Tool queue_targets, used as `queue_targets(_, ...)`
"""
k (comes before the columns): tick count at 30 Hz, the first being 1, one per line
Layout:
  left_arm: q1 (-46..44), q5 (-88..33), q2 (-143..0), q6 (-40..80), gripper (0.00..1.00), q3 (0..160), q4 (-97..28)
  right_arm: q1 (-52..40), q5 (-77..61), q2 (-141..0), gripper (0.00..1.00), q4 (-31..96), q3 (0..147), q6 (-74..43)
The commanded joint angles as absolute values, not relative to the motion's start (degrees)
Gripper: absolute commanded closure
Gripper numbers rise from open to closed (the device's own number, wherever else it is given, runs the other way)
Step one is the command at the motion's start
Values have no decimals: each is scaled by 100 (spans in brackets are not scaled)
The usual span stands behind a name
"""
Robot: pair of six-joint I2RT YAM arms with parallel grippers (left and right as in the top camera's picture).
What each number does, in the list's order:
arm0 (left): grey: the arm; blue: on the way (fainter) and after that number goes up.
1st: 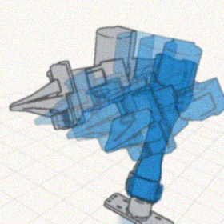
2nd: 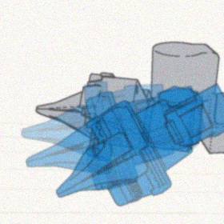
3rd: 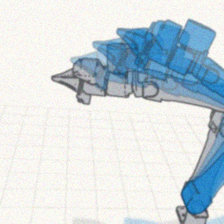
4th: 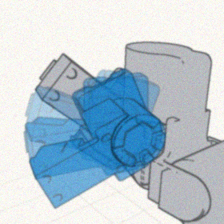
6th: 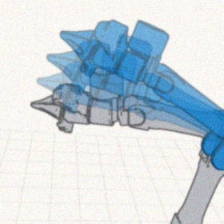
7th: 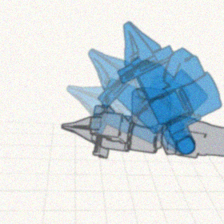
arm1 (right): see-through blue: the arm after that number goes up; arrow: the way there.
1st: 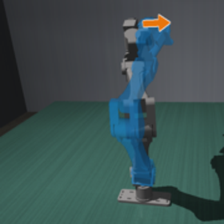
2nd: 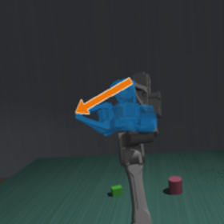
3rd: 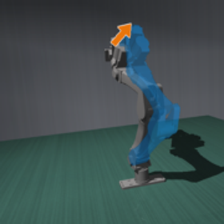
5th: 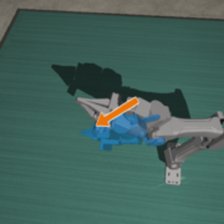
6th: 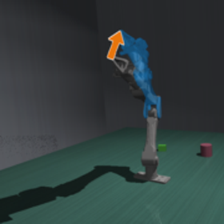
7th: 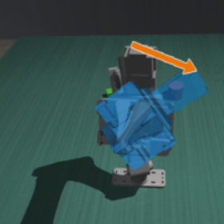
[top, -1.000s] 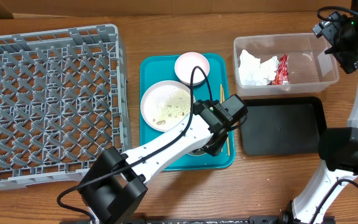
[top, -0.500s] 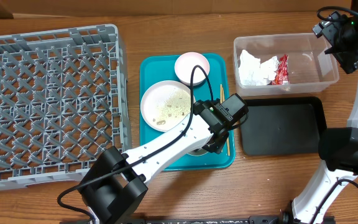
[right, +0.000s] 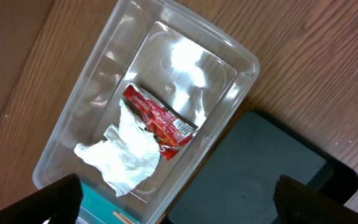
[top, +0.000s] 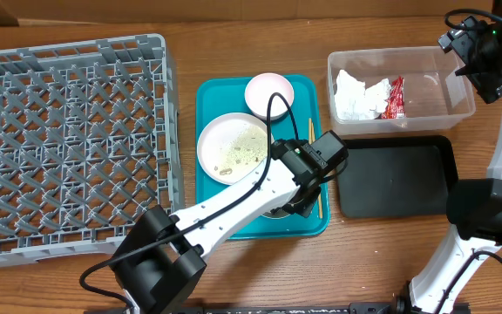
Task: Sort waste into correct bins and load items into the dishwasher
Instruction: 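Grasp the white cup rim with the left gripper and lift, then carry the white cup over the dish rack with the left gripper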
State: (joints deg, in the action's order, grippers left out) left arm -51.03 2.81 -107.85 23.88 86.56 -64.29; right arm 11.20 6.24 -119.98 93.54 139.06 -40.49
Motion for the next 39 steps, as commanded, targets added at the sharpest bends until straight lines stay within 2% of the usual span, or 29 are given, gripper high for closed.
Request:
queue_targets(1, -5140, 167, -10820, 2429, 96, 9323, -6674, 1133, 679, -11961, 0, 9332, 13913, -4073)
queue_targets(11, -4746, 191, -10796, 2491, 96, 11500, -8256, 1133, 679, -11961, 0, 9332, 13913, -4073)
queue_targets(19, -2939, -320, -10543, 2482, 96, 12232, -8735, 1133, 679, -11961, 0, 9334, 13913, -4073)
queue_targets(22, -1925, -1208, -10508, 2126, 96, 12230, -8635, 1133, 679, -11961, 0, 9334, 13913, -4073)
queue_targets(30, 604, -4466, -10630, 569, 96, 12154, -8154, 1133, 679, -11961, 0, 9334, 13913, -4073)
queue_targets(34, 1566, -5074, -10750, 246, 96, 12143, -8169, 1133, 679, -11961, 0, 9332, 13913, -4073)
queue_targets(39, 2285, -6099, -11059, -255, 96, 12011, -8252, 1133, 679, -11961, 0, 9334, 13913, -4073)
